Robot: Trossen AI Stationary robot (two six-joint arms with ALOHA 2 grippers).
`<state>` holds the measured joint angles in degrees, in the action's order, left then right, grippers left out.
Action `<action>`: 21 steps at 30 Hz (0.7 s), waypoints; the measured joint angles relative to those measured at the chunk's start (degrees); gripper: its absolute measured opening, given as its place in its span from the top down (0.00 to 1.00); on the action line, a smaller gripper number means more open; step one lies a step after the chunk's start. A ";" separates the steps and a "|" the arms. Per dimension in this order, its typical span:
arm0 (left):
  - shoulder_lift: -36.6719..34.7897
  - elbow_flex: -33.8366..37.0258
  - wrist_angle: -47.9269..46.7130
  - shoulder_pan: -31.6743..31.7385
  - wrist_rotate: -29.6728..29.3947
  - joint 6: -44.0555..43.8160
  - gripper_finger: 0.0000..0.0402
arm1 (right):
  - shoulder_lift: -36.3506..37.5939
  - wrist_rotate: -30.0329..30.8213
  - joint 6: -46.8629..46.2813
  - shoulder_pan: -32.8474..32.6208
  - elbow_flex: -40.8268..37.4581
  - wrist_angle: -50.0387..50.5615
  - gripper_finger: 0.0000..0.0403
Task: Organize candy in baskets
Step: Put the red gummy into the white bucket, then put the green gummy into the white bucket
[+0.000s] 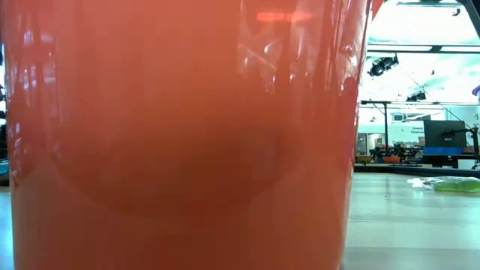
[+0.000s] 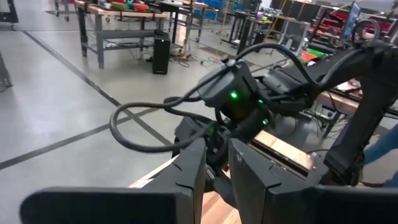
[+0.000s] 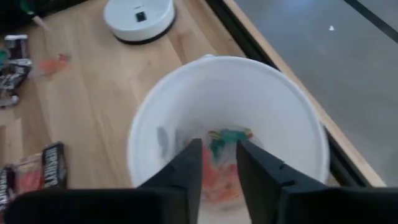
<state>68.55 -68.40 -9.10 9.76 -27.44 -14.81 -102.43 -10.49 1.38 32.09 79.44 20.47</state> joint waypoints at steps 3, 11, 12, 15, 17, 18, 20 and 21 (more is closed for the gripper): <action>0.00 0.00 0.00 0.00 0.27 0.02 0.86 | 0.13 0.84 -0.55 0.57 0.00 -0.10 0.68; 0.00 0.00 -0.09 0.88 1.03 0.07 0.86 | 5.93 -6.50 -6.84 1.41 0.00 21.55 0.66; 0.00 0.00 -0.09 1.34 2.10 0.07 0.86 | 6.74 -5.72 -6.51 1.26 0.02 26.35 0.66; 0.00 0.00 -0.11 3.08 6.43 -0.05 0.86 | 7.65 -2.79 -6.35 0.20 0.04 40.74 0.66; 0.00 0.00 -0.09 4.18 8.94 -0.09 0.86 | 7.65 -1.90 -6.34 -0.80 -0.01 49.00 0.66; 0.01 0.00 -0.09 4.61 9.89 -0.07 0.86 | 7.65 -1.83 -6.53 -1.44 -0.19 52.01 0.66; 0.02 0.00 -0.09 5.17 11.30 -0.04 0.86 | 7.67 -1.77 -7.26 -3.06 -1.26 55.20 0.66; 0.02 0.00 -0.09 5.41 12.04 -0.02 0.86 | 7.65 -1.79 -7.45 -4.01 -1.91 56.74 0.66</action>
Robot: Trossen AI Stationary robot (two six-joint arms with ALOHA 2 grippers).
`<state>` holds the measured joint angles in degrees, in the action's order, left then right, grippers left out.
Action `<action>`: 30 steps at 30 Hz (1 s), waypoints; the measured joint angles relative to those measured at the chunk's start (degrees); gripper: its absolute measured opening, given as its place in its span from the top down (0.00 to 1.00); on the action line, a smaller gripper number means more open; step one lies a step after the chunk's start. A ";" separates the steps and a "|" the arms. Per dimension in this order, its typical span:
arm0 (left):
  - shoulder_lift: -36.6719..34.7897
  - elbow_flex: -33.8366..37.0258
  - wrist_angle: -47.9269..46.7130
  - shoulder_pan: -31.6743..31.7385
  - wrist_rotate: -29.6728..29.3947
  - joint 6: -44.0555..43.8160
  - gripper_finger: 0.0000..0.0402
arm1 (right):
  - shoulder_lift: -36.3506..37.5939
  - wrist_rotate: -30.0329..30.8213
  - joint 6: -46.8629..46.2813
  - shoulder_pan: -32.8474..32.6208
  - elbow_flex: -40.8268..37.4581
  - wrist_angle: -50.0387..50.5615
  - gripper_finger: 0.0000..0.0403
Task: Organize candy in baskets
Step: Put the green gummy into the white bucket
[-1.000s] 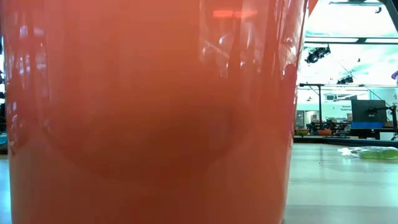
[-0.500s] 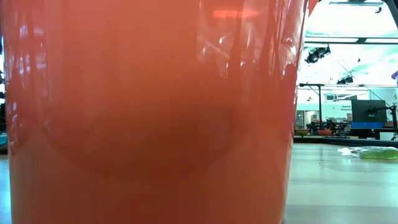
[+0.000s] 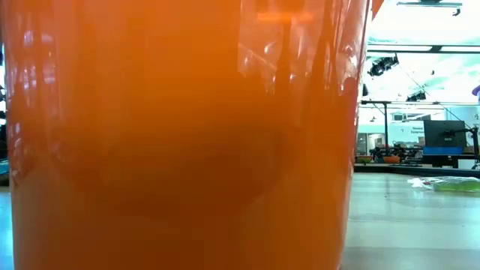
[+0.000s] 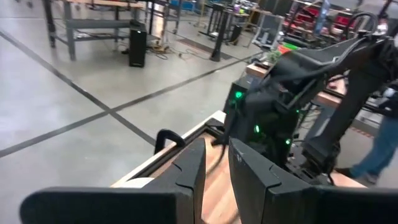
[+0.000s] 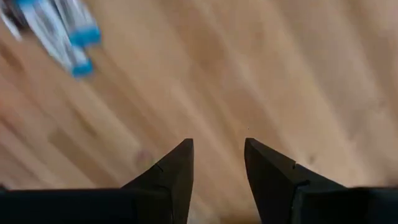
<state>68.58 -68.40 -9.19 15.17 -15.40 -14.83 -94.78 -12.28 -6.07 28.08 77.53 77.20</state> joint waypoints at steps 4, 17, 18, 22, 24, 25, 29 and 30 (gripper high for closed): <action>0.00 0.00 -0.04 0.63 2.49 1.10 0.86 | 0.00 -0.17 -1.38 -4.39 -3.34 2.80 0.66; 0.02 -0.01 -3.80 0.58 3.96 3.06 0.86 | 0.84 -3.65 -13.31 -21.73 -17.95 -8.39 0.66; 0.02 0.00 -3.92 0.56 3.98 3.06 0.86 | 0.82 -4.34 -14.54 -22.77 -18.45 -9.92 0.66; 0.02 -0.02 -4.07 0.56 3.97 2.97 0.86 | 0.85 -6.34 -18.46 -26.17 -19.65 -13.34 0.66; 0.02 -0.02 -4.08 0.56 3.96 3.02 0.86 | 0.83 -6.70 -19.44 -27.59 -20.27 -14.16 0.66; 0.02 -0.02 -4.07 0.56 3.97 2.99 0.86 | 0.83 -6.67 -19.47 -28.22 -20.78 -14.45 0.66; 0.02 -0.02 -4.02 0.56 3.96 2.99 0.86 | 0.83 -6.06 -19.85 -29.45 -23.45 -16.39 0.66; 0.02 -0.02 -4.02 0.56 3.96 2.98 0.86 | 0.83 -5.48 -19.99 -29.46 -23.97 -17.01 0.66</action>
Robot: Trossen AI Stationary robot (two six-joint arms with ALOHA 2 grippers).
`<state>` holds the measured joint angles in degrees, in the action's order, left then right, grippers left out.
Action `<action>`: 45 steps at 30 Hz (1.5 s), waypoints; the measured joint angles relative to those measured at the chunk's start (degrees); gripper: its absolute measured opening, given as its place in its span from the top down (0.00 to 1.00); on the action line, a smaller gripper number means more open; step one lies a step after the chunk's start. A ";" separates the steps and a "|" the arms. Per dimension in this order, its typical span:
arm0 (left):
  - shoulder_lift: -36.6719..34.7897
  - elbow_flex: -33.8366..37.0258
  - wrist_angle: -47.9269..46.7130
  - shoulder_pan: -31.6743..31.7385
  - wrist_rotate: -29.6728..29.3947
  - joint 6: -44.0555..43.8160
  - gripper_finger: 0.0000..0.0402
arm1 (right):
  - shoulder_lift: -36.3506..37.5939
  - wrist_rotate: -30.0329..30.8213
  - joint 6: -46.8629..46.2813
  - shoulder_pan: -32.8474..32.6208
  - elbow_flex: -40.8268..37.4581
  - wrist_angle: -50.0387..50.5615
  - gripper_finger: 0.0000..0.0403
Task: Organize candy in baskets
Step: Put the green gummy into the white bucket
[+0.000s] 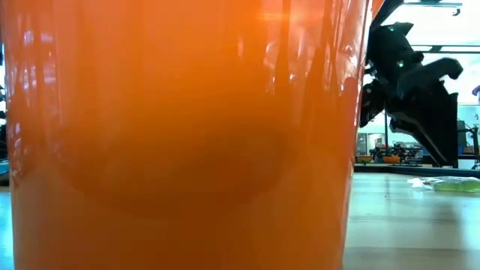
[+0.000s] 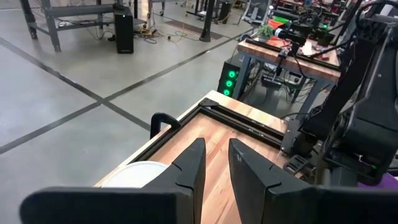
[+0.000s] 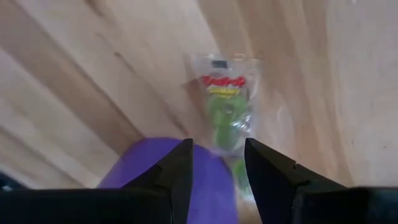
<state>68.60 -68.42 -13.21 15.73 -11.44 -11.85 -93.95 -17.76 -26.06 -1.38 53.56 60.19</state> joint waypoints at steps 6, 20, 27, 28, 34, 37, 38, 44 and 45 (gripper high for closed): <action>0.00 0.00 0.17 0.00 0.00 -0.75 0.86 | 0.00 2.87 0.48 0.64 -2.92 -5.25 0.66; 0.00 0.00 0.17 0.00 -0.02 -1.47 0.86 | 0.57 1.54 -0.86 1.40 -10.66 -13.82 0.65; 0.00 -0.02 0.15 -0.02 -0.04 -1.45 0.86 | 0.30 -1.82 3.44 3.91 -10.96 -14.08 0.65; 0.00 -0.02 0.15 -0.02 -0.02 -1.45 0.86 | 0.26 -2.11 4.29 4.47 -11.01 -14.00 0.65; 0.00 -0.02 -0.64 -0.02 -0.04 -1.47 0.86 | 0.01 -4.00 6.63 7.72 -11.27 -13.87 0.66; 0.00 -0.02 -0.72 -0.02 -0.04 -1.47 0.86 | -0.07 -4.20 6.91 8.46 -11.32 -13.83 0.70; 0.00 -0.02 -0.72 -0.02 -0.04 -1.47 0.86 | -0.07 -4.17 6.92 8.49 -11.34 -13.82 0.73; 0.00 -0.02 -0.72 -0.02 -0.06 -1.45 0.86 | -0.10 -4.61 7.02 8.56 -11.34 -14.21 0.95; 0.00 -0.02 -0.72 -0.02 -0.13 -1.45 0.86 | -0.11 -4.78 6.85 8.56 -11.32 -14.29 0.97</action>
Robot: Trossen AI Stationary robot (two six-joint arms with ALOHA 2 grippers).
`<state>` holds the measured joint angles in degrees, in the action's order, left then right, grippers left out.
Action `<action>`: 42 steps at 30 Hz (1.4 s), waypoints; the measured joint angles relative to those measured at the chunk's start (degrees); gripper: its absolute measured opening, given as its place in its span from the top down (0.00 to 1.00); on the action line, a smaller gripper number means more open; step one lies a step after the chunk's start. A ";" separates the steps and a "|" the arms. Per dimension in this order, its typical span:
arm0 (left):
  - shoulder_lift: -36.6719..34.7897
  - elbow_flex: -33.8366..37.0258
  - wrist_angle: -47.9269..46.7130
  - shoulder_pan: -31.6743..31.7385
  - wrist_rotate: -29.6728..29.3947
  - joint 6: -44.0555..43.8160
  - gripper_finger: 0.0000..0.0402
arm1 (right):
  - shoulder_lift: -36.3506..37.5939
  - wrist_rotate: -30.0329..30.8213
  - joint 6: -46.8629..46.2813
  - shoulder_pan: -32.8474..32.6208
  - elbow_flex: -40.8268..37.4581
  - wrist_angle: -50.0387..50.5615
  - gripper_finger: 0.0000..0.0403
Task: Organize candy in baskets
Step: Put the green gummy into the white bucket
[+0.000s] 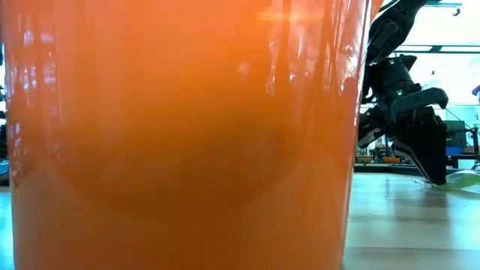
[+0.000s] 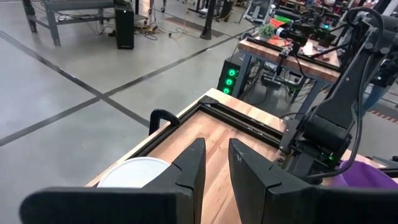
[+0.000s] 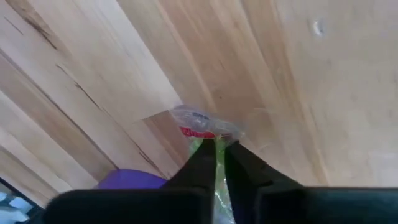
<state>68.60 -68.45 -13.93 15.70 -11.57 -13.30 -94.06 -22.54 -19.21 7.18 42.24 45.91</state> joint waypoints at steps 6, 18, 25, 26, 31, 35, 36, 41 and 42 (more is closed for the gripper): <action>0.00 0.00 0.00 0.00 -0.98 0.02 0.86 | 0.00 -0.72 -2.88 0.00 0.03 -0.12 0.99; 0.00 0.00 -0.07 0.00 -0.98 0.00 0.86 | -0.28 -0.04 -2.44 -0.09 6.74 3.06 1.00; 0.00 0.00 -0.66 0.00 -0.98 0.00 0.86 | -0.16 -0.03 -1.87 -0.08 12.34 8.09 1.00; 0.00 0.00 -0.70 0.00 -0.98 0.02 0.86 | -0.13 0.26 -1.40 -0.09 13.33 9.68 1.00; 0.00 0.00 -1.44 0.00 -0.98 0.02 0.86 | -0.09 3.79 1.52 -0.09 19.19 17.78 1.00; 0.00 0.00 -1.48 0.00 -0.98 0.02 0.86 | -0.02 7.77 3.75 0.29 25.02 21.65 1.00; 0.00 0.00 -1.51 0.00 -0.98 0.02 0.86 | -0.02 8.69 4.08 0.60 26.55 22.29 1.00; 0.00 0.00 -1.75 0.00 -0.98 0.92 0.86 | 0.00 13.12 4.36 2.73 34.56 23.36 1.00; 0.00 0.00 -1.86 0.00 -0.98 1.51 0.86 | 0.00 14.36 4.60 3.19 36.15 23.68 1.00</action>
<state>68.60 -68.45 -15.79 15.70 -12.56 -11.79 -94.06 -8.18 -14.61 10.37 78.39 69.58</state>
